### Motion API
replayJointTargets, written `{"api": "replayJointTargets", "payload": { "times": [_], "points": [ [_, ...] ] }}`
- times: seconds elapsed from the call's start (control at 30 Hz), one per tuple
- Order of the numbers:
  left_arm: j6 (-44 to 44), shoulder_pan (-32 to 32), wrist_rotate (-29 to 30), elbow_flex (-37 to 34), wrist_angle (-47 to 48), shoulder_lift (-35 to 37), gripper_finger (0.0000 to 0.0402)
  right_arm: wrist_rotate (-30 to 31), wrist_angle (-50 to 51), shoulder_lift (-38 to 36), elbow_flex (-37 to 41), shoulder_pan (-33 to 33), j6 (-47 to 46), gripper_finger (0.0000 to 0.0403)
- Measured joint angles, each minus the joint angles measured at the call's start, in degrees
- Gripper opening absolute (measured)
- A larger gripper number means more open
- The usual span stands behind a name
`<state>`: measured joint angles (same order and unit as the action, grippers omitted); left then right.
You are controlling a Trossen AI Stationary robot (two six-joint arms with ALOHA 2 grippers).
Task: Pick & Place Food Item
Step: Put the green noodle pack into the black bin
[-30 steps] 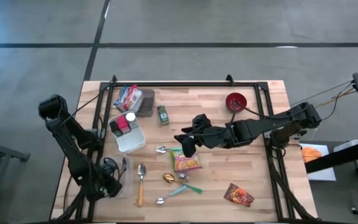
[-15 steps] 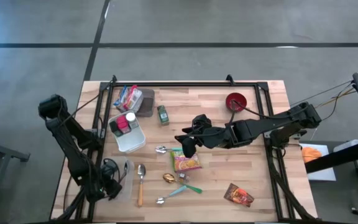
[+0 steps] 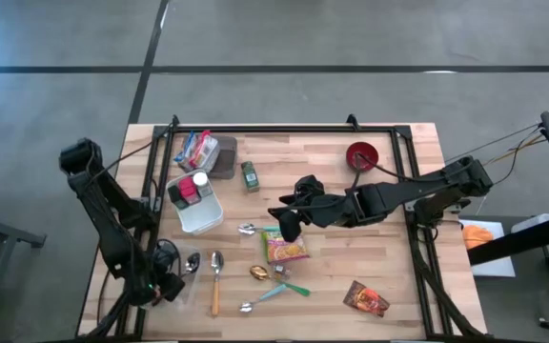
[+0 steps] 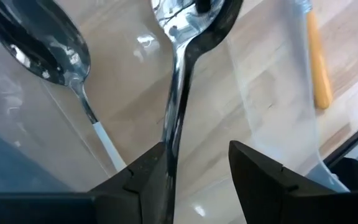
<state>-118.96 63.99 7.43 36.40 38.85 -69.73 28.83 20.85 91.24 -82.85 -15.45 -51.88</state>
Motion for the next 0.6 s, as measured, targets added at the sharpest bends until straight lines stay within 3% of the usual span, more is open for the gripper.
{"api": "replayJointTargets", "payload": {
  "times": [0.33, 0.6],
  "points": [
    [2.49, -1.19, 11.97, 1.69, 0.44, 4.27, 0.0175, -13.59, 5.61, 2.47, 0.0, 3.93, 1.51, 0.0258],
    [12.42, -5.59, 14.5, 4.0, 0.61, 5.92, 0.0175, -19.83, 8.23, 6.31, -0.02, 9.02, -2.15, 0.0258]
  ]
}}
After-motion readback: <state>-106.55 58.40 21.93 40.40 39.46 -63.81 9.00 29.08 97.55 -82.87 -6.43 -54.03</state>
